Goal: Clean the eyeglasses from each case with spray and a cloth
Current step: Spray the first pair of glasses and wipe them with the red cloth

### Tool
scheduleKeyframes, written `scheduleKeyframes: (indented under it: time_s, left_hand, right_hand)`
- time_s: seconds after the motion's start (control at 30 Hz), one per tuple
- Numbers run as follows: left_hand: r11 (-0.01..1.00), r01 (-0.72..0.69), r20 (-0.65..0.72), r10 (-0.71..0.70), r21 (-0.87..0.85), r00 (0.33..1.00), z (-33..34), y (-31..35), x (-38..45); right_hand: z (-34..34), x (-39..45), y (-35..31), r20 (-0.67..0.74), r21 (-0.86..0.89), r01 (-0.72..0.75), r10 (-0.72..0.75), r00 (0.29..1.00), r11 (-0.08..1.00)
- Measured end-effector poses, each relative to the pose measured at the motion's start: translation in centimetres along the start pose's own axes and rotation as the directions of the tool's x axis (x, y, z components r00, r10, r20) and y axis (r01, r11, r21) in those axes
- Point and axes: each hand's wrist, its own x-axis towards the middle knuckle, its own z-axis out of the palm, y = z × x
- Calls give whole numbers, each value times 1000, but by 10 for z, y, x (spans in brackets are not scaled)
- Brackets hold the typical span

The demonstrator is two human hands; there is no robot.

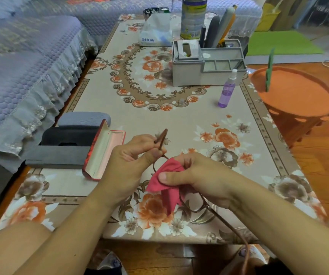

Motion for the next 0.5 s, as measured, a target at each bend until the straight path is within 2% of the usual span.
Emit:
scheduleKeyframes:
  time_s: [0.1,0.27,0.4,0.5]
  left_hand:
    - [1000,-10,33,10,1,999,2,2,-1]
    - [1000,-23,61,23,14,998,-2,2,0]
    - [997,-24,102,16,79,995,0,-2,-1]
    - [999,-16,98,11,49,995,1,-2,-1]
  right_hand:
    - [-5,-2,-1,64,-23,-29,31,997,999]
    - [-15,-2,-5,267,128,-150,112,957,980]
    - [-10,0,-2,162,-18,-79,81,983,997]
    - [-4,-1,-2,69,-64,-7,12,998,998]
